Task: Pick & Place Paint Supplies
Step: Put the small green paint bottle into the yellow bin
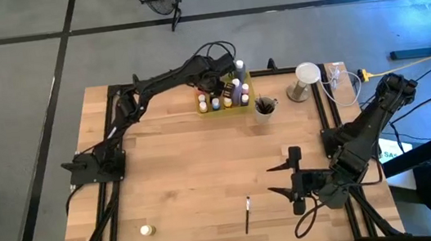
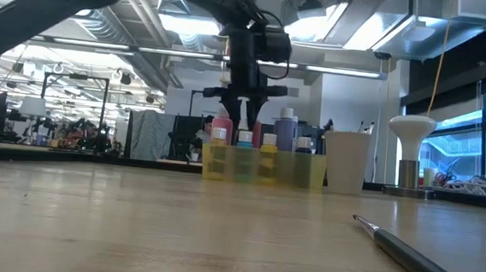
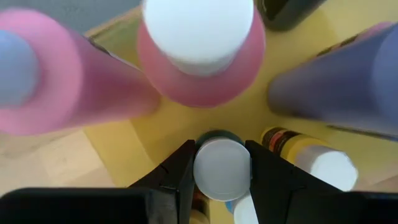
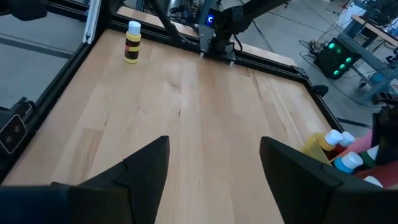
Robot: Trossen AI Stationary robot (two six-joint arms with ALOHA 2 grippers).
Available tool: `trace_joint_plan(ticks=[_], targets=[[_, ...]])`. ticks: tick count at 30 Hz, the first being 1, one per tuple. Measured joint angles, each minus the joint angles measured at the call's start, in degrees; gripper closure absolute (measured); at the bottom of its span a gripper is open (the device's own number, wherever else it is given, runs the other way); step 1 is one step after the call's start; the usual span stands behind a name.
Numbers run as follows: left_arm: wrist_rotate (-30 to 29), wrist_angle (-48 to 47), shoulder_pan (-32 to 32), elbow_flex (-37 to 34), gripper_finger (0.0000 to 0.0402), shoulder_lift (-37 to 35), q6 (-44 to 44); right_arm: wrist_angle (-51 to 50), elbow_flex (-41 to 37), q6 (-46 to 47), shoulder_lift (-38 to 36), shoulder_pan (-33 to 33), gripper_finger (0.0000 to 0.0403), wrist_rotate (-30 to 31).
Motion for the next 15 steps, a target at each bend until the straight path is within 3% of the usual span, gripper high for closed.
trace_joint_plan(ticks=[15], targets=[[-1.54,-0.21,-1.6,-0.02,0.0287,0.39,-0.34,-0.03,0.0,0.94,0.0,0.56,0.0149,-0.13]])
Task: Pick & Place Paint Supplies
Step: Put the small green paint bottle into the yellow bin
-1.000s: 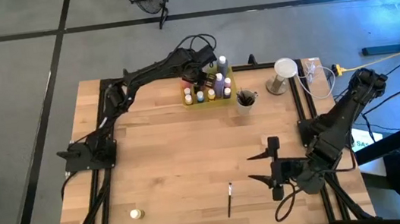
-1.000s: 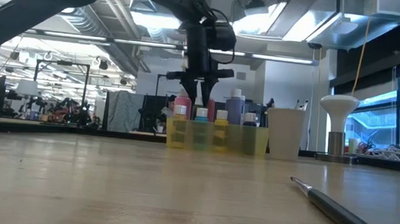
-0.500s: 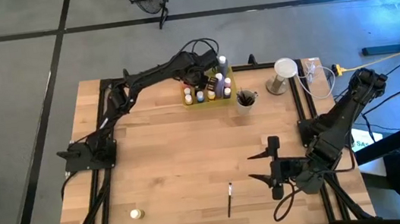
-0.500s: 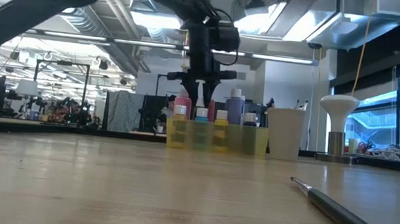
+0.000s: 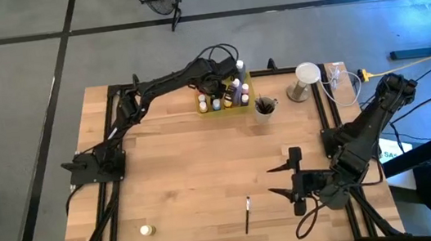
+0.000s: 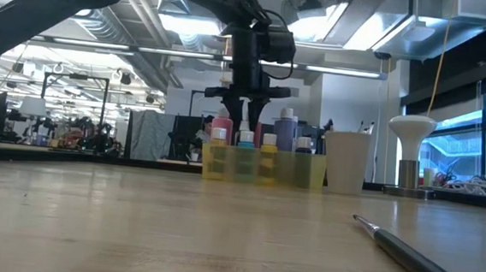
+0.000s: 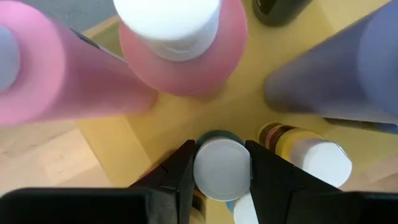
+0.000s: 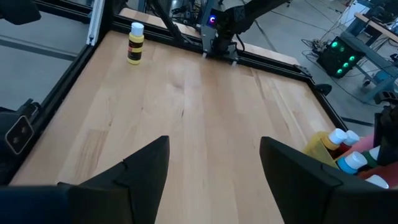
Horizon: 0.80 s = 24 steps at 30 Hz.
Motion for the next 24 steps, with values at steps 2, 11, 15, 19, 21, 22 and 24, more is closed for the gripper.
trace_joint_plan(ticks=[2,11,15,19,21,22,24], targets=[[-0.01,-0.02,-0.02,0.0,0.0287,0.0,-0.22,0.0,0.0,0.12,0.0,0.31,0.0149,-0.02],[0.85,-0.22,0.04,-0.02,0.0287,1.03,-0.93,0.0,0.0,0.13,0.02,1.13,0.0149,0.0],[1.85,-0.31,0.09,-0.04,0.0268,2.03,0.13,-0.05,0.0,0.13,0.02,1.13,0.0149,0.0],[1.98,-0.19,0.02,-0.04,0.0247,1.95,0.5,-0.04,0.0,0.13,0.02,1.13,0.0149,0.0],[1.98,-0.39,0.0,-0.04,0.0247,1.95,0.52,-0.03,0.0,0.13,0.02,1.13,0.0149,0.01],[2.03,-0.44,0.02,-0.04,0.0249,1.92,0.56,-0.04,0.0,0.12,0.02,1.13,0.0149,0.0],[3.06,-0.42,-0.03,-0.04,0.0254,1.88,0.57,-0.02,0.0,0.13,0.02,1.13,0.0149,0.0]])
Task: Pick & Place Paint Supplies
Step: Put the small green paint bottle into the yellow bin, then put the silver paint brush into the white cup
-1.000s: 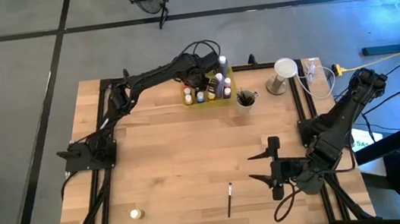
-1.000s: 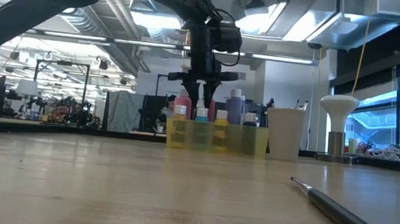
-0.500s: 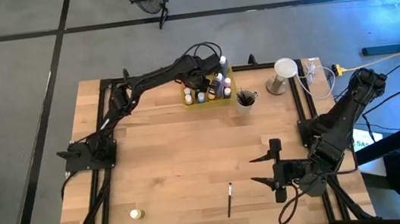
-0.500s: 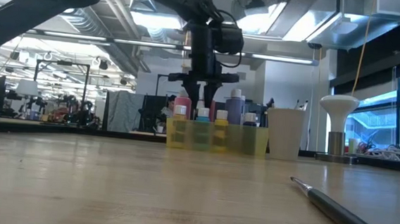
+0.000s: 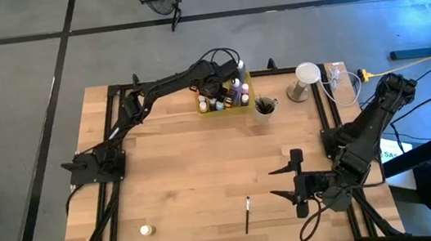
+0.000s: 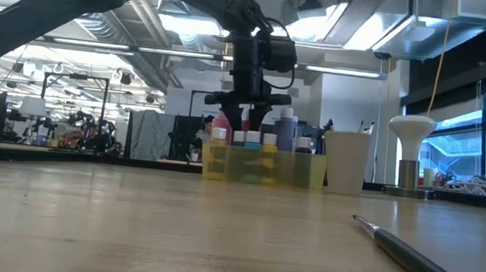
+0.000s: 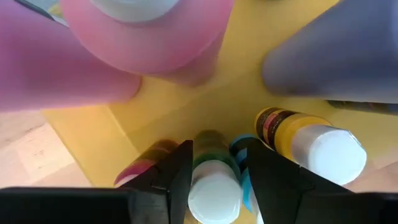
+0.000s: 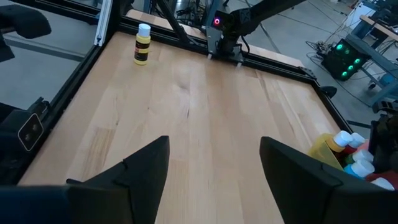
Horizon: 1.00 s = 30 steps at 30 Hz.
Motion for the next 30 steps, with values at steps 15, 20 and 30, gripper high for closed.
trace_joint_plan(ticks=[15,20,30], targets=[[-3.06,-0.16,-0.38,3.27,0.0271,-0.52,2.11,0.0,0.0,-0.02,0.0,0.0,0.0149,0.04],[-3.08,-4.91,-0.36,7.57,0.0272,-0.5,4.2,-0.02,0.0,-0.02,0.0,0.0,0.0149,0.04],[-0.9,-21.87,-3.41,8.99,0.0274,-7.93,14.27,-0.44,0.0,-0.02,0.0,0.0,0.0149,0.11]])
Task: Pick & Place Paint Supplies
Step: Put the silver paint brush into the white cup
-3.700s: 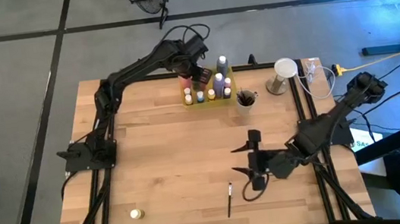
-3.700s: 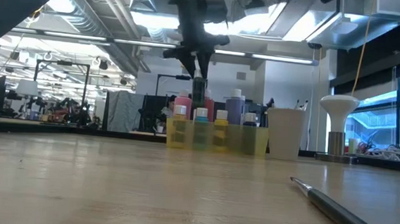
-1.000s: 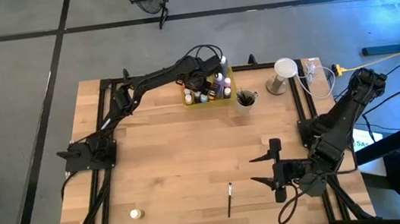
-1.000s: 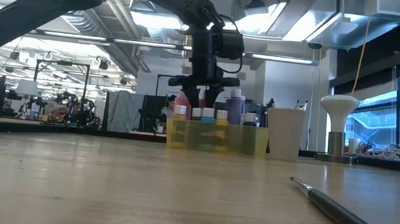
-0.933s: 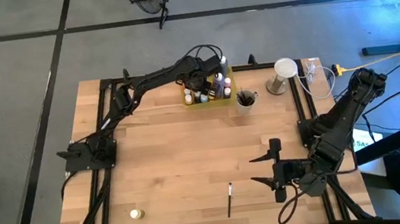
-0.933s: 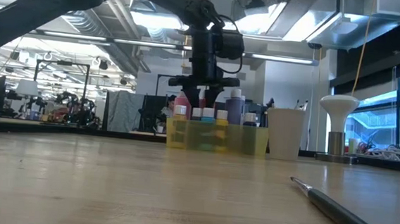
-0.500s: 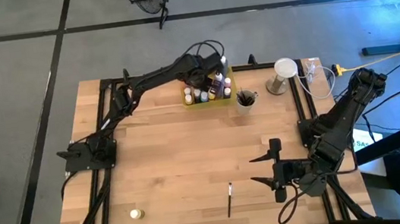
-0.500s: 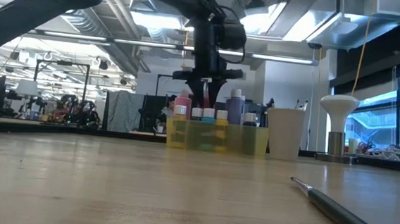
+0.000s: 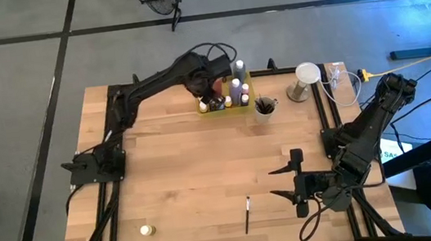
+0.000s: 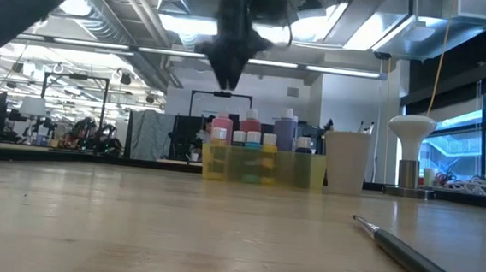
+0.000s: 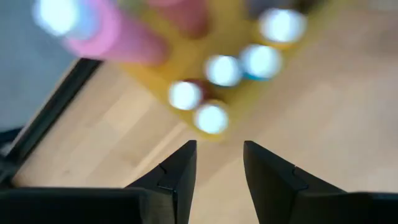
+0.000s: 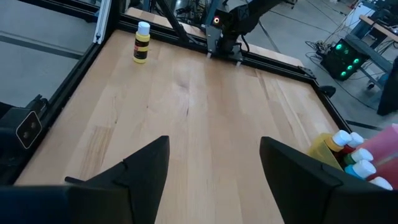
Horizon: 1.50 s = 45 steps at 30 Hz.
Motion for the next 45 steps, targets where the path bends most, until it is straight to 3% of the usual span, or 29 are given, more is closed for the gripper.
trace_joint_plan(ticks=[6,12,23,28,32,39,42,45], targets=[[2.49,-0.16,-6.16,-0.4,0.0274,-8.12,5.54,-0.33,-0.02,0.0,0.04,-0.58,0.0148,2.16],[-4.76,-0.16,-13.67,-0.45,0.0274,-14.8,8.94,-0.34,-0.04,0.0,0.06,-1.42,0.0148,4.48],[-5.29,-0.16,-28.28,-0.47,0.0274,-21.21,17.5,-0.31,-0.02,1.26,0.25,-6.22,0.0148,4.08],[-10.5,-0.16,-32.06,-0.47,0.0274,-23.78,18.9,1.6,-0.04,0.48,1.21,-10.17,0.0148,-5.06],[-11.31,-0.16,-33.6,-0.47,0.0274,-25.73,18.9,6.58,-0.04,0.53,1.29,-13.27,0.0148,-11.82],[-11.79,-0.1,-35.71,-0.66,0.0274,-32.06,16.94,8.67,-0.02,12.21,1.29,-16.29,0.0149,-20.97],[-15.18,-0.08,-36.82,-4.62,0.0274,-36.49,14.46,7.29,-0.02,21.18,1.29,-17.64,0.0149,-25.37],[-21.51,-0.12,-38.41,-13.23,0.0274,-42.18,11.37,7.59,-0.02,25.7,1.47,-18.33,0.0149,-29.19]])
